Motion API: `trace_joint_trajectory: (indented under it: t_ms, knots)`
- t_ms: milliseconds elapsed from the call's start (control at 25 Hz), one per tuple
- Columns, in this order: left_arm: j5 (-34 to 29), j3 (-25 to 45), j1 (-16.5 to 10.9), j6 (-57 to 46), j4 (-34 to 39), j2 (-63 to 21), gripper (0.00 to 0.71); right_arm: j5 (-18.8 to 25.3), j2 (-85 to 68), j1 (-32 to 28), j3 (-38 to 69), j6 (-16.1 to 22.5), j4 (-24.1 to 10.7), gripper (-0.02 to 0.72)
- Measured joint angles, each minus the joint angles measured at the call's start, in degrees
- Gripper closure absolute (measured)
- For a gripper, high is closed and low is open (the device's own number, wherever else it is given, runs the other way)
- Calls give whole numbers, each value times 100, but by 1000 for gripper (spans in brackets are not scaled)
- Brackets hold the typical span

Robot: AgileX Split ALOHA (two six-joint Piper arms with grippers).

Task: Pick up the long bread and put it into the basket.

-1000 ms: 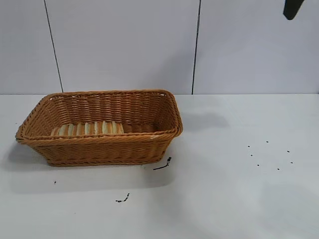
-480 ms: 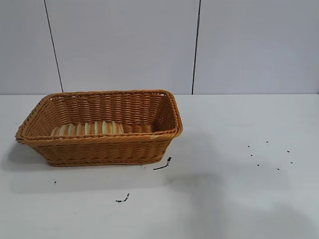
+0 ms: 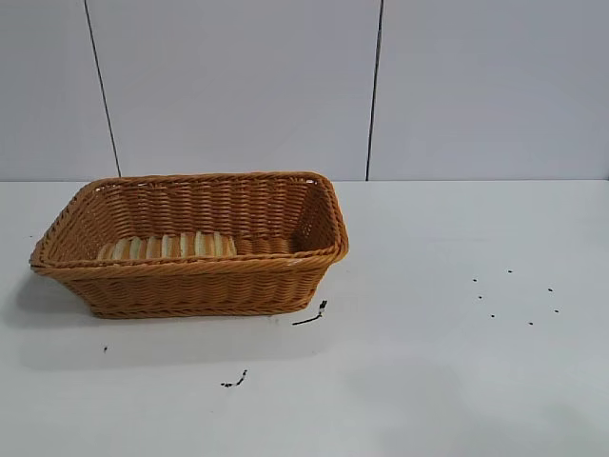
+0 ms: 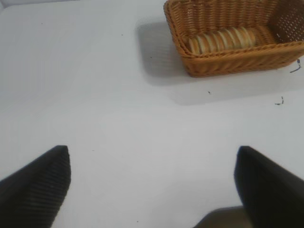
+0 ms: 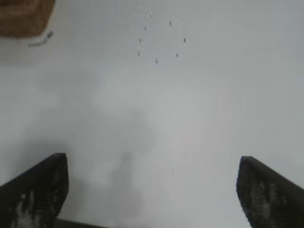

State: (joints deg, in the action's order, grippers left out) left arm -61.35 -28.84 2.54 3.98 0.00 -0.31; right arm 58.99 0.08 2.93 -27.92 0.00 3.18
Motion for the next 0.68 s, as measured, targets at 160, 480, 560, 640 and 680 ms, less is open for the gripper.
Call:
trace_joint_trajectory:
  t_ms: [160, 480, 560, 640, 680]
  knots:
    - [0, 0, 0, 0, 0, 0, 14, 0, -37, 0, 0, 0, 42, 45]
    - [0, 0, 0, 0, 0, 0, 14, 0, -37, 0, 6, 0, 60, 45]
    - [0, 0, 0, 0, 0, 0, 14, 0, -37, 0, 6, 0, 60, 45]
    - [0, 0, 0, 0, 0, 0, 14, 0, -37, 0, 6, 0, 60, 45]
    - [0, 0, 0, 0, 0, 0, 14, 0, -37, 0, 6, 0, 60, 45]
